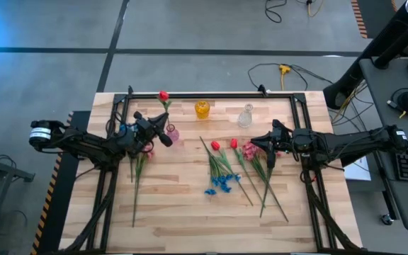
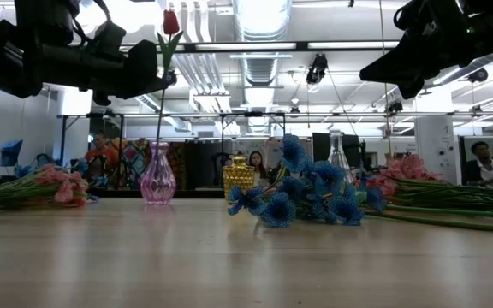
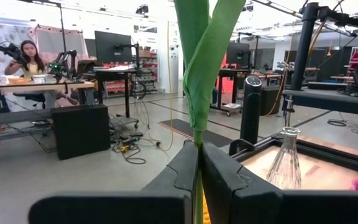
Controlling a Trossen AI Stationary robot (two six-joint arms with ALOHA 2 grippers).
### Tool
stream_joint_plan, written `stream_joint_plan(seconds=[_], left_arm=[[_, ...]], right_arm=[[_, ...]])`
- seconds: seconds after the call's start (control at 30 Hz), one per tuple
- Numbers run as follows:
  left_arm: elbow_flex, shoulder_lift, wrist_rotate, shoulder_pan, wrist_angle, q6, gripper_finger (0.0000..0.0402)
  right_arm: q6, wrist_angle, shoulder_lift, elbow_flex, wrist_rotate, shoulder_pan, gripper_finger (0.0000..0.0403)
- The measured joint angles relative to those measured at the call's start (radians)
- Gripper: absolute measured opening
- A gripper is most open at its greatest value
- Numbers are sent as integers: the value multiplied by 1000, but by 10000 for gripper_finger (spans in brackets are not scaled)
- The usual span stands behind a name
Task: Sort flowers into vase by color
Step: Put the left red flower into the violet vase
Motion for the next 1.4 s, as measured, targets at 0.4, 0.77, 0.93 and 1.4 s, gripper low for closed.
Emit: stream_joint_plan(seconds=[0.4,0.77,0.93,1.4], left_arm=[[0,0,11,21,2,-40,0],[0,0,16,20,2,-41,0],[0,45,16,20,12,-41,0],[2,222,15,20,220,9,0]], right_arm=[[-9,0,0,0,0,0,29],[-11,0,0,0,0,0,29],[-10,0,0,0,0,0,29],[-9,-2,0,0,0,0,29]])
